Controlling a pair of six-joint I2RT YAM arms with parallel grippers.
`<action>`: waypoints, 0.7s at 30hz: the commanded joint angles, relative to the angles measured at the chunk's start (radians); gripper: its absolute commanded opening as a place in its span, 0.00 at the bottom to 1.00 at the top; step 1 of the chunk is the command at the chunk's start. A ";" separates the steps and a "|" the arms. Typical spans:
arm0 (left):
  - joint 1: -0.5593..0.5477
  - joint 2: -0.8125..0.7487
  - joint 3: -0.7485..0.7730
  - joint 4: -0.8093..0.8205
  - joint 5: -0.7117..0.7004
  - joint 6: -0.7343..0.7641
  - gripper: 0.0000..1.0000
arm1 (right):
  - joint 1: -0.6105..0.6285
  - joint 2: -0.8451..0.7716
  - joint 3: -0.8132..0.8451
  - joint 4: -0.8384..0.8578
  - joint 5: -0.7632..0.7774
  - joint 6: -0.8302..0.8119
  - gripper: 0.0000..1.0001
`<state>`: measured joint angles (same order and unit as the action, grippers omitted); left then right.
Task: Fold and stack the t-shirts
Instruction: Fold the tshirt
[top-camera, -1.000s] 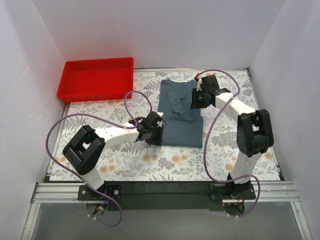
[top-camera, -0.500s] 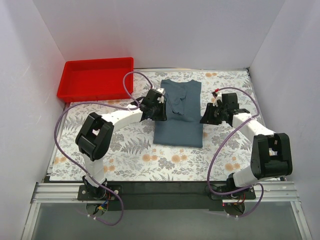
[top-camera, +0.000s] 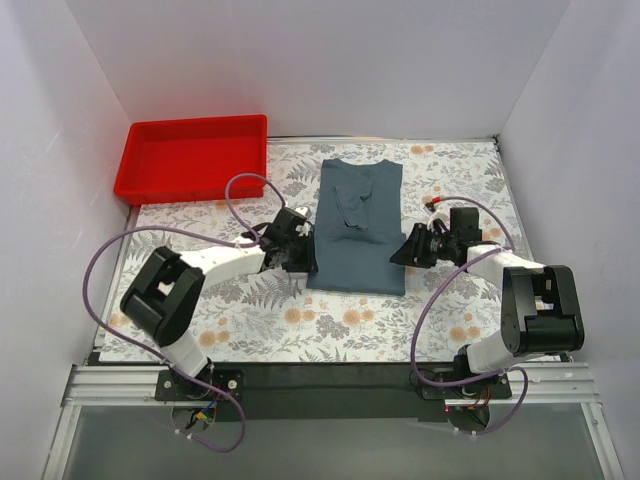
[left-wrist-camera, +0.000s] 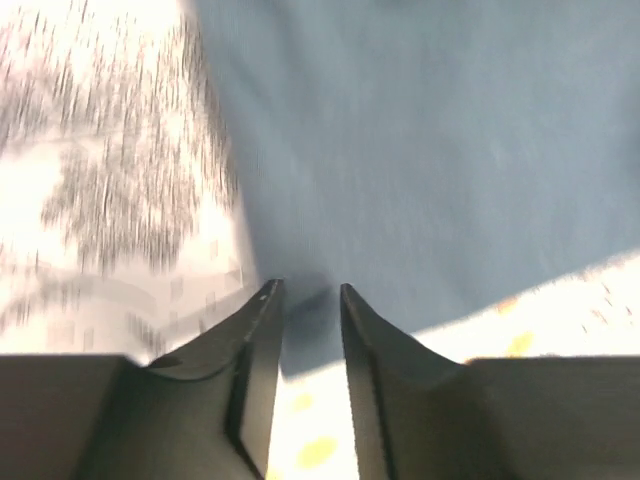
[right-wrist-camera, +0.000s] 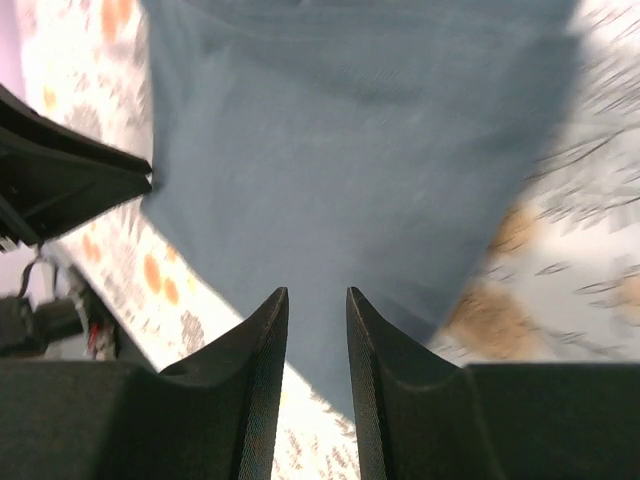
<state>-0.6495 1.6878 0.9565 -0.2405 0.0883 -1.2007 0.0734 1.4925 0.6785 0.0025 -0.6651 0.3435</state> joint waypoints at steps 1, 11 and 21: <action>-0.004 -0.160 -0.038 0.020 0.008 -0.045 0.32 | 0.051 -0.049 -0.049 0.076 -0.162 0.002 0.31; -0.029 -0.093 -0.041 0.188 0.231 -0.085 0.25 | 0.265 0.070 -0.016 0.266 -0.229 0.052 0.31; -0.019 -0.028 -0.238 0.279 0.196 -0.138 0.08 | 0.301 0.405 -0.017 0.336 -0.280 -0.023 0.28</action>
<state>-0.6765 1.6630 0.7628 0.0067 0.3077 -1.3182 0.3851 1.8290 0.6846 0.3016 -0.9352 0.3676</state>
